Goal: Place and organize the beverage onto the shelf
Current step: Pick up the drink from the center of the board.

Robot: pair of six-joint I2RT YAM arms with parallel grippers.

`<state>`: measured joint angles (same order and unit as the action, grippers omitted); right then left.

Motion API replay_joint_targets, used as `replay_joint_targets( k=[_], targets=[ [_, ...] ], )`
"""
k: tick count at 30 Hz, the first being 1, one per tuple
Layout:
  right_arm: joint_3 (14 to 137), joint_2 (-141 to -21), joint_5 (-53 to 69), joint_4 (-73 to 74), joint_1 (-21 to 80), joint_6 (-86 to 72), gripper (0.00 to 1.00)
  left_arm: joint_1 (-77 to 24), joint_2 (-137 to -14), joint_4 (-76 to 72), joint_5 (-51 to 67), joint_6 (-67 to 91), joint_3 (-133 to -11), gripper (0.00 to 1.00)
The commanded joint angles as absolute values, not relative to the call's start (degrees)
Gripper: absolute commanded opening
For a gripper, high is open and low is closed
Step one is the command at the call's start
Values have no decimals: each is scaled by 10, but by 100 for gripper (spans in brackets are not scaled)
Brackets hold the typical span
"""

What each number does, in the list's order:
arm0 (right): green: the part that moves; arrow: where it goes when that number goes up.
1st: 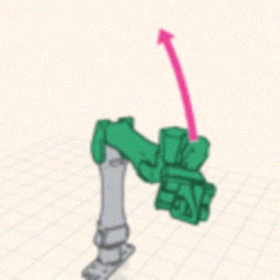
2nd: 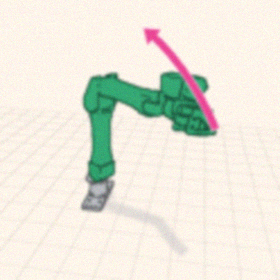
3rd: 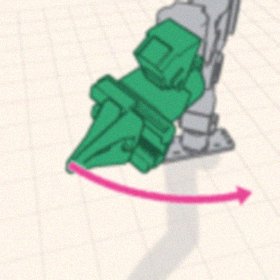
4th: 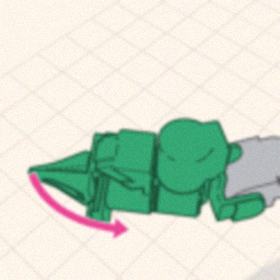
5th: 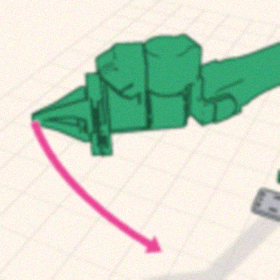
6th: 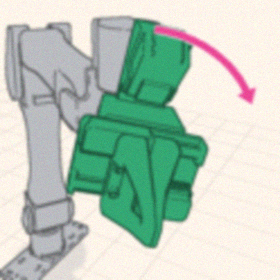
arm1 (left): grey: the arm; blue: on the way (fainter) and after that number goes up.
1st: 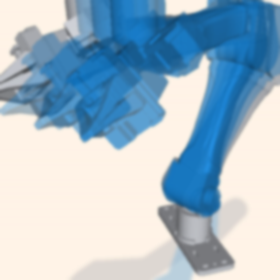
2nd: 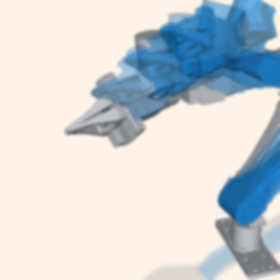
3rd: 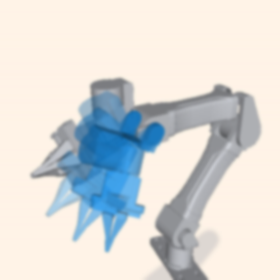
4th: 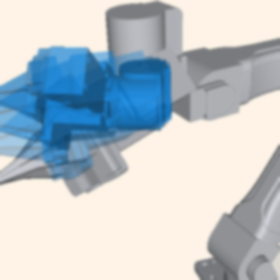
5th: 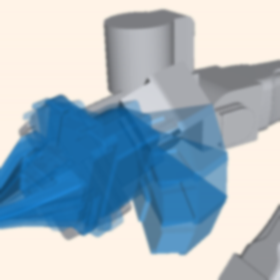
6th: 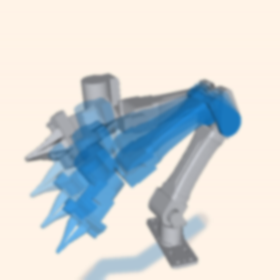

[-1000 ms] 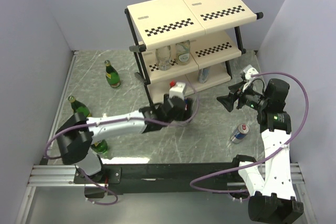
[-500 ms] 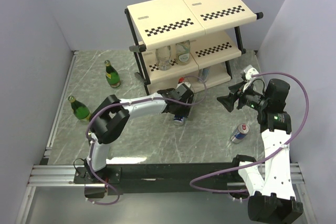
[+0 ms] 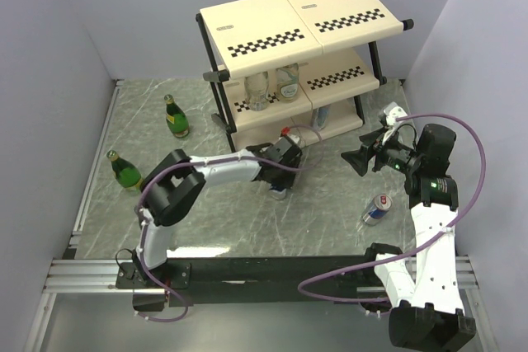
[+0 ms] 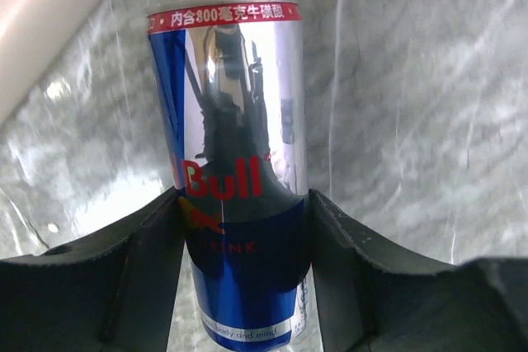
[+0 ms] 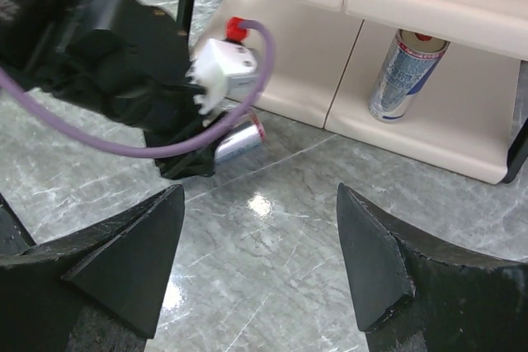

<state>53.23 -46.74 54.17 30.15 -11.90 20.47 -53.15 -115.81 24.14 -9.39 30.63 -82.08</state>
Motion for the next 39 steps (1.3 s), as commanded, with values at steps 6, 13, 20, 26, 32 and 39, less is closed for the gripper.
replay_joint_targets(
  k=[6,13,20,26,32,39],
  targets=[
    [535,-482,578,304,-125,198,80,-559,-936,-45,-68,292,-601,0],
    [551,-539,653,356,-117,209,80,-603,-890,-239,-92,239,-479,0],
    [565,-602,659,356,-76,155,81,-645,-865,-425,-143,157,-418,0],
    [550,-649,558,322,19,59,85,-663,-865,-506,-138,112,-402,0],
    [524,-655,521,264,64,-23,86,-674,-870,-516,-144,91,-408,0],
    [524,-687,533,258,73,-51,83,-675,-865,-527,-151,84,-408,0]
  ],
)
